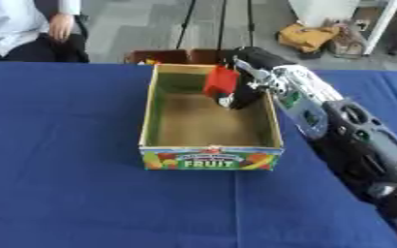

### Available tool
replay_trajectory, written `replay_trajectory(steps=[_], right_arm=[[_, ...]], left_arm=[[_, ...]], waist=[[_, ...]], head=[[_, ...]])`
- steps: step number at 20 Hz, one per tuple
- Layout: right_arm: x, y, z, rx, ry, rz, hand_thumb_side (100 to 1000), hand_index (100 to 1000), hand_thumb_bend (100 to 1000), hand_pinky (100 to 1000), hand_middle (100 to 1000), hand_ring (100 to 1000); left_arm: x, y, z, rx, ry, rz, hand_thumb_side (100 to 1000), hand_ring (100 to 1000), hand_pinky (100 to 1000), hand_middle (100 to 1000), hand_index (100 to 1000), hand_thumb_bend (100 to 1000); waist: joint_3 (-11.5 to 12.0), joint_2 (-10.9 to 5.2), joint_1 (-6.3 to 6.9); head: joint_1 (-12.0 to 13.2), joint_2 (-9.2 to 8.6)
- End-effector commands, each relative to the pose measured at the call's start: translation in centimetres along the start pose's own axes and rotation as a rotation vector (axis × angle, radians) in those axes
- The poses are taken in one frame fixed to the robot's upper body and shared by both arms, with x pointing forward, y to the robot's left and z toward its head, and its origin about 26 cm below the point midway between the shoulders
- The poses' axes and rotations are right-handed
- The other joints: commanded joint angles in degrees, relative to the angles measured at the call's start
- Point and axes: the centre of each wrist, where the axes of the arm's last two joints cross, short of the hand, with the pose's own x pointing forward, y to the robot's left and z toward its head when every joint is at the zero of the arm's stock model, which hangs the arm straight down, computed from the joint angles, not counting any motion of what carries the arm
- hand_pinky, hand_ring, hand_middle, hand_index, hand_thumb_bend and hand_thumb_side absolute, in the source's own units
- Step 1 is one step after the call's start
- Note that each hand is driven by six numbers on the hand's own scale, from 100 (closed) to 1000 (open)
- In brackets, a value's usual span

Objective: Pick up objects on the table and place them in the box.

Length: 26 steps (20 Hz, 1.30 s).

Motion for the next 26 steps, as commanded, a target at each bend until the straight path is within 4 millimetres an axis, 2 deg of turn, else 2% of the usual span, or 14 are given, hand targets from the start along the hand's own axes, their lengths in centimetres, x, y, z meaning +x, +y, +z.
replay_trajectory(steps=[1, 4, 7, 8, 9, 10, 11, 12, 17, 20, 23, 25, 26], right_arm=[[-0.4, -0.9, -0.1, 0.006, -0.017, 0.022, 445, 603, 100, 219, 507, 574], [-0.5, -0.6, -0.2, 0.054, -0.035, 0.037, 515, 633, 100, 304, 598, 662], [-0.7, -0.5, -0.3, 0.100, -0.054, 0.057, 584, 692, 104, 362, 676, 710], [-0.7, -0.6, -0.3, 0.109, -0.059, 0.064, 647, 745, 179, 410, 741, 754], [-0.7, -0.6, -0.2, 0.113, -0.062, 0.070, 663, 760, 203, 422, 753, 766], [-0.7, -0.7, -0.2, 0.114, -0.065, 0.074, 724, 820, 295, 457, 794, 807], [-0.8, -0.9, -0.1, 0.113, -0.067, 0.077, 731, 826, 307, 460, 800, 812], [-0.8, -1.1, 0.0, 0.104, -0.067, 0.080, 767, 865, 394, 474, 833, 843], [-0.7, -3.3, 1.3, -0.018, -0.064, 0.103, 770, 936, 448, 464, 852, 848], [-0.9, -5.5, 3.2, -0.155, -0.070, 0.088, 749, 924, 424, 441, 832, 823], [-0.9, -8.0, 6.3, -0.325, -0.096, 0.055, 730, 903, 383, 426, 811, 804], [-0.8, -9.4, 9.0, -0.435, -0.113, 0.046, 713, 889, 309, 411, 785, 778], [-0.6, -9.8, 10.4, -0.478, -0.135, 0.024, 772, 881, 173, 395, 763, 758]], left_arm=[[0.6, 0.5, -0.4, 0.007, -0.033, -0.004, 1000, 922, 863, 888, 992, 115], [0.6, 0.5, -0.5, 0.008, -0.035, -0.003, 1000, 922, 863, 887, 992, 115], [0.6, 0.4, -0.5, 0.009, -0.035, -0.003, 1000, 923, 863, 887, 992, 114], [0.6, 0.4, -0.5, 0.009, -0.034, -0.003, 1000, 923, 863, 887, 992, 114], [0.6, 0.4, -0.4, 0.008, -0.033, -0.003, 1000, 923, 863, 887, 992, 114], [0.6, 0.4, -0.4, 0.007, -0.032, -0.003, 1000, 923, 863, 888, 992, 114], [0.6, 0.4, -0.4, 0.006, -0.031, -0.004, 1000, 923, 863, 888, 992, 114], [0.6, 0.4, -0.4, 0.006, -0.029, -0.004, 1000, 923, 863, 888, 992, 115], [0.4, 0.4, -0.1, 0.000, -0.018, -0.012, 1000, 924, 863, 888, 992, 115], [0.2, 0.4, 0.1, -0.001, -0.008, -0.022, 1000, 924, 864, 888, 992, 114], [0.0, 0.5, 0.3, -0.001, 0.004, -0.033, 1000, 924, 864, 888, 992, 115], [-0.1, 0.5, 0.5, 0.002, 0.011, -0.040, 1000, 923, 863, 888, 991, 117], [-0.2, 0.6, 0.5, 0.004, 0.013, -0.042, 1000, 923, 863, 889, 992, 118]], waist=[[0.10, -0.31, -0.60], [0.08, -0.37, -0.60], [0.28, -0.54, -0.70], [0.31, -0.63, -0.70], [0.29, -0.73, -0.69], [0.23, -0.88, -0.67], [0.16, -1.00, -0.65], [0.04, -1.21, -0.63], [-0.77, -2.33, -0.46], [-1.46, -3.06, -0.20], [-2.38, -3.66, 0.09], [-3.16, -4.01, 0.29], [-3.55, -4.18, 0.40]], head=[[-0.13, -0.31], [-0.11, -0.17], [-0.12, -0.08], [-0.12, -0.04], [-0.11, 0.00], [-0.08, 0.06], [-0.04, 0.12], [0.02, 0.22], [0.54, 0.96], [1.15, 1.48], [1.85, 2.07], [2.38, 2.48], [2.67, 2.73]])
